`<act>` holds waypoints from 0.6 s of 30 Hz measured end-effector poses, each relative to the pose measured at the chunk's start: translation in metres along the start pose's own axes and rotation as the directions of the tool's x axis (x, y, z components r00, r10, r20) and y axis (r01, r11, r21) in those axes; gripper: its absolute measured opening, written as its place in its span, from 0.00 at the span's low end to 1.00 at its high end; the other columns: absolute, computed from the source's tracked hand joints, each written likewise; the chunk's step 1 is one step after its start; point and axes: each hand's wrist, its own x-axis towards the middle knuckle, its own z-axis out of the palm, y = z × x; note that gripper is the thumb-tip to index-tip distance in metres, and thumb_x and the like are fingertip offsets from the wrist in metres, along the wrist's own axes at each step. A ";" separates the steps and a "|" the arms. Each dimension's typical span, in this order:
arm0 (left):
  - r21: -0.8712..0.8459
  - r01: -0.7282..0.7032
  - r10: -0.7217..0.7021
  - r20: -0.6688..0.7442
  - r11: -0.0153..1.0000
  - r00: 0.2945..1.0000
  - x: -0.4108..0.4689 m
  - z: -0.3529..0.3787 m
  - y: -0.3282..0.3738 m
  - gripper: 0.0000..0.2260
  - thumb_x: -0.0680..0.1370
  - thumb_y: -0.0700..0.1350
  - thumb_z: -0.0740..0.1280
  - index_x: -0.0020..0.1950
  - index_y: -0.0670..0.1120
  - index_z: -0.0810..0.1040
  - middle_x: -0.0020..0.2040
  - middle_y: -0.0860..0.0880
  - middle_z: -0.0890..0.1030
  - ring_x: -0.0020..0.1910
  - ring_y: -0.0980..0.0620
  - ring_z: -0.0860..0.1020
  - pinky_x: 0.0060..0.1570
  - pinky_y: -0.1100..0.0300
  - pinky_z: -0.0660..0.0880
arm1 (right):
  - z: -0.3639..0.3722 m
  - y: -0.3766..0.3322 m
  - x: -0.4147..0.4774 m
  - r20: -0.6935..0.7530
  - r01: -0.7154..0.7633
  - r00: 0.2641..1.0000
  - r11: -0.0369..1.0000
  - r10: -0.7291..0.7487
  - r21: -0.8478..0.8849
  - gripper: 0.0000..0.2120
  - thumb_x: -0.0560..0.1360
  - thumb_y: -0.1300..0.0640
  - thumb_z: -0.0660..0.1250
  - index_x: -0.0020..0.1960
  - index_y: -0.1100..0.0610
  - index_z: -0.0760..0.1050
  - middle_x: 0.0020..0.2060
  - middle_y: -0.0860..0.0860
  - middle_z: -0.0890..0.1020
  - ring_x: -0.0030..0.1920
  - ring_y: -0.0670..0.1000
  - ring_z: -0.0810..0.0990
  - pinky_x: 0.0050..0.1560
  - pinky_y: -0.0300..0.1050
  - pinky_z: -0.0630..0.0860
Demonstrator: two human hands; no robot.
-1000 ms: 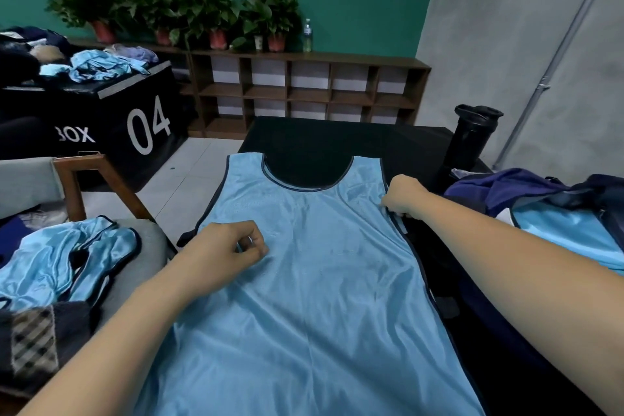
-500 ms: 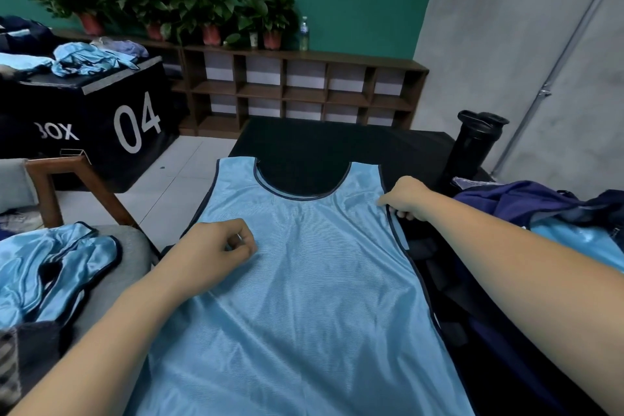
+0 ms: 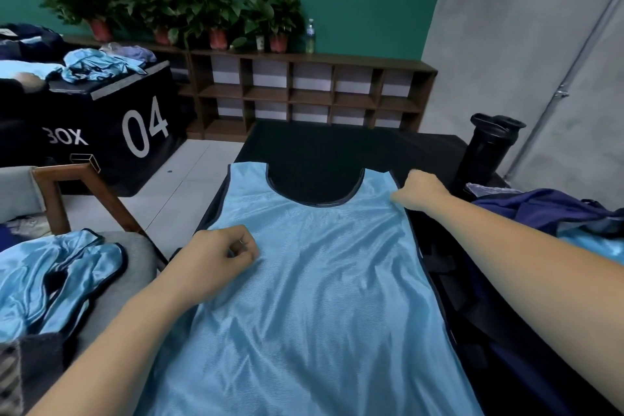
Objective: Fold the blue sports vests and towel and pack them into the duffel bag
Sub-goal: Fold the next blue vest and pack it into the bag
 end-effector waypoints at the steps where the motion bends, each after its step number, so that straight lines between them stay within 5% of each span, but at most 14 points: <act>1: 0.001 0.004 -0.004 0.005 1.000 1.000 0.001 0.000 -0.001 0.03 0.80 0.49 0.72 0.47 0.56 0.83 0.41 0.61 0.84 0.39 0.57 0.80 0.44 0.56 0.78 | 0.000 -0.007 0.001 -0.069 0.045 0.996 0.998 -0.047 -0.033 0.13 0.75 0.50 0.71 0.52 0.57 0.71 0.46 0.53 0.78 0.43 0.56 0.79 0.35 0.47 0.71; 7: 0.011 -0.020 0.020 0.000 1.000 1.000 0.004 0.004 -0.001 0.04 0.80 0.48 0.73 0.45 0.54 0.83 0.39 0.59 0.83 0.38 0.59 0.79 0.37 0.68 0.72 | 0.004 -0.050 0.035 -0.063 0.271 0.961 0.962 -0.269 0.028 0.06 0.78 0.60 0.65 0.50 0.62 0.77 0.50 0.59 0.82 0.51 0.61 0.83 0.51 0.58 0.82; 10: 0.031 -0.019 0.019 0.017 0.999 1.000 0.006 0.005 -0.001 0.05 0.79 0.51 0.73 0.44 0.54 0.81 0.38 0.55 0.83 0.36 0.57 0.78 0.36 0.65 0.72 | 0.000 -0.048 0.056 0.021 0.235 0.972 0.966 -0.234 -0.104 0.13 0.80 0.61 0.63 0.63 0.53 0.76 0.63 0.55 0.78 0.60 0.59 0.78 0.65 0.58 0.76; 13: 0.028 -0.021 0.020 0.028 0.999 0.999 0.009 0.006 -0.003 0.05 0.79 0.52 0.73 0.45 0.54 0.81 0.38 0.53 0.82 0.34 0.58 0.77 0.35 0.64 0.71 | 0.004 -0.038 0.076 0.059 0.191 0.981 0.964 -0.183 -0.186 0.21 0.80 0.58 0.64 0.73 0.51 0.72 0.67 0.53 0.76 0.66 0.58 0.77 0.68 0.56 0.71; 18: 0.043 -0.027 0.026 0.032 0.999 0.999 0.015 0.008 -0.003 0.07 0.79 0.54 0.73 0.45 0.54 0.79 0.36 0.55 0.81 0.33 0.57 0.76 0.36 0.61 0.71 | 0.006 -0.031 0.093 0.085 0.167 0.984 0.976 -0.156 -0.140 0.14 0.79 0.51 0.69 0.64 0.50 0.77 0.60 0.50 0.81 0.63 0.56 0.77 0.73 0.61 0.67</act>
